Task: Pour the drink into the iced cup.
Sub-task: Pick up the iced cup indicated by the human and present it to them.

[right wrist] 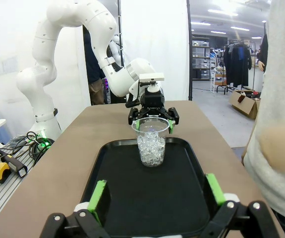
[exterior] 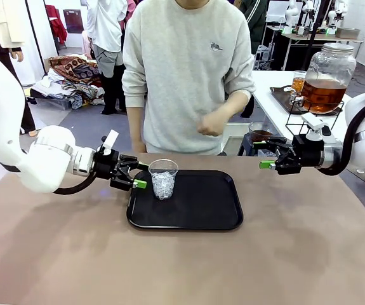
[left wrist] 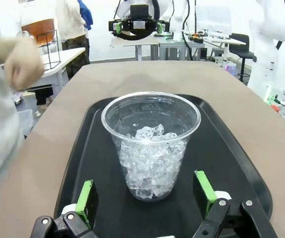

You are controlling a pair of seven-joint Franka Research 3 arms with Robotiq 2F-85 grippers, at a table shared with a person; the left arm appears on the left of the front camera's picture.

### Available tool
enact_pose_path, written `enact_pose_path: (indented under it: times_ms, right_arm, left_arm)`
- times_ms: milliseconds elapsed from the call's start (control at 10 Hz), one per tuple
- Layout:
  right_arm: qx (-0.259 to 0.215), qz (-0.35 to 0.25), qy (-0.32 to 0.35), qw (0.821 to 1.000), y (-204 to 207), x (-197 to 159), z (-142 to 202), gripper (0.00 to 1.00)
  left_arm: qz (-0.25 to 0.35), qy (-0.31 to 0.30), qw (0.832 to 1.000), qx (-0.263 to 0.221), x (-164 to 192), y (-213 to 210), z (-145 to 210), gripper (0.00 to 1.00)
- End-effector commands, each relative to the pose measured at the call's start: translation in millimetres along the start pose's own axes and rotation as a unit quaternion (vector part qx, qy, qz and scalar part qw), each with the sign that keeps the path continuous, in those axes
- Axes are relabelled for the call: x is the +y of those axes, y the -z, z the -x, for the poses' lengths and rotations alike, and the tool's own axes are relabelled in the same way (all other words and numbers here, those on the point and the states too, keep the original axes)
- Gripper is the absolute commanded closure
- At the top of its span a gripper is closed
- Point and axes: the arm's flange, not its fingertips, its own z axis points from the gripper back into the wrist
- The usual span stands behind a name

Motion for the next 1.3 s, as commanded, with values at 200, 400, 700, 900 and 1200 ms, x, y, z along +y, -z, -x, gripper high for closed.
enact_pose_path:
  times_ms: [200,400,700,900,1200]
  right_arm:
    - [0.003,-0.001,0.001,1.0,2,-3,-4,0.0]
    - [0.003,-0.001,0.001,1.0,2,-3,-4,0.0]
    - [0.003,-0.001,0.001,1.0,2,-3,-4,0.0]
    - [0.003,-0.001,0.001,1.0,2,-3,-4,0.0]
    - [0.003,-0.001,0.001,1.0,2,-3,-4,0.0]
  left_arm:
    - [0.001,0.002,1.0,-0.009,7,8,2,0.0]
    - [0.003,0.0,1.0,-0.009,10,13,3,0.0]
    - [0.005,-0.002,1.0,-0.008,12,21,6,0.0]
    - [0.003,-0.003,1.0,-0.012,14,25,7,0.0]
    - [0.007,-0.011,1.0,-0.015,16,35,9,0.0]
